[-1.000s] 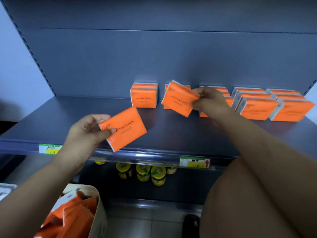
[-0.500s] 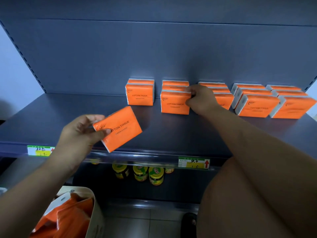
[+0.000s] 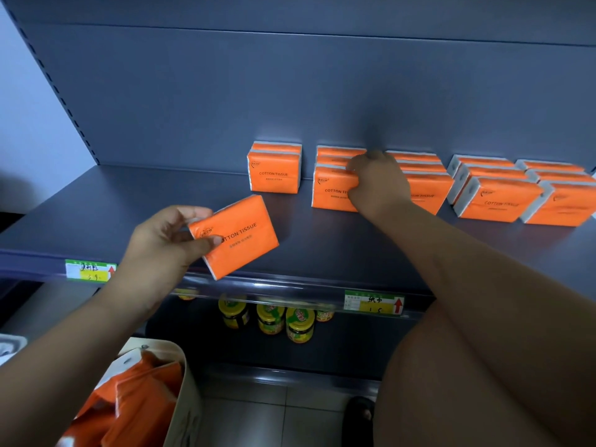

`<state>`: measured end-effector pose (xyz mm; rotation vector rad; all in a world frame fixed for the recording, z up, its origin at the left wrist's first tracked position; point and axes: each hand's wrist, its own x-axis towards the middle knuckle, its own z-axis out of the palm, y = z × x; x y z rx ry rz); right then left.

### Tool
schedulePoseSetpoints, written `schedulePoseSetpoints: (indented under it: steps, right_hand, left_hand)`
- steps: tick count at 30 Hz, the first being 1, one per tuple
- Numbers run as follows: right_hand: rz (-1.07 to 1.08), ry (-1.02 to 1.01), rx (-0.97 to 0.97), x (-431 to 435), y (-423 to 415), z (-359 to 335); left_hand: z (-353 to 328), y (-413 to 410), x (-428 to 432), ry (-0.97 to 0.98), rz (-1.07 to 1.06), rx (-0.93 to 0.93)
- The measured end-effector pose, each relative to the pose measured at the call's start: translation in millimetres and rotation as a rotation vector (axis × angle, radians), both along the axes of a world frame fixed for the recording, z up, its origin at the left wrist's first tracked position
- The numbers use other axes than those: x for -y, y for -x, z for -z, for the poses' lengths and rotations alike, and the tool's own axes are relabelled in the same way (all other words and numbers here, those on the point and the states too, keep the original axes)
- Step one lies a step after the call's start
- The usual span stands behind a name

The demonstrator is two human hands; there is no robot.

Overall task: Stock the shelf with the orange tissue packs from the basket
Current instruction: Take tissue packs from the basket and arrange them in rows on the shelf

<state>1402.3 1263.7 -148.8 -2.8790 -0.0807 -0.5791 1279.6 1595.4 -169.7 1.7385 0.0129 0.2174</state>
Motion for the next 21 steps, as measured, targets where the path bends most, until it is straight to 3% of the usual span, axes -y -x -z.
schedulePoseSetpoints:
  steps: [10, 13, 15, 17, 21]
  right_hand:
    - [0.009, 0.273, 0.037, -16, -1, -11]
    - [-0.413, 0.062, 0.068, -48, 21, -23]
    - [-0.699, -0.184, -0.099, -70, 44, -23]
    - [-0.748, -0.249, -0.202, -85, 58, -16]
    - [-0.679, -0.316, -0.161, -101, 52, -17]
  left_hand:
    - [-5, 7, -5, -0.024, 0.016, 0.013]
    - [-7, 6, -4, -0.015, 0.028, 0.031]
    - [-8, 4, -3, -0.009, 0.038, 0.037]
    - [-8, 2, -2, -0.007, 0.039, 0.041]
    - [-4, -1, -2, -0.013, 0.034, 0.057]
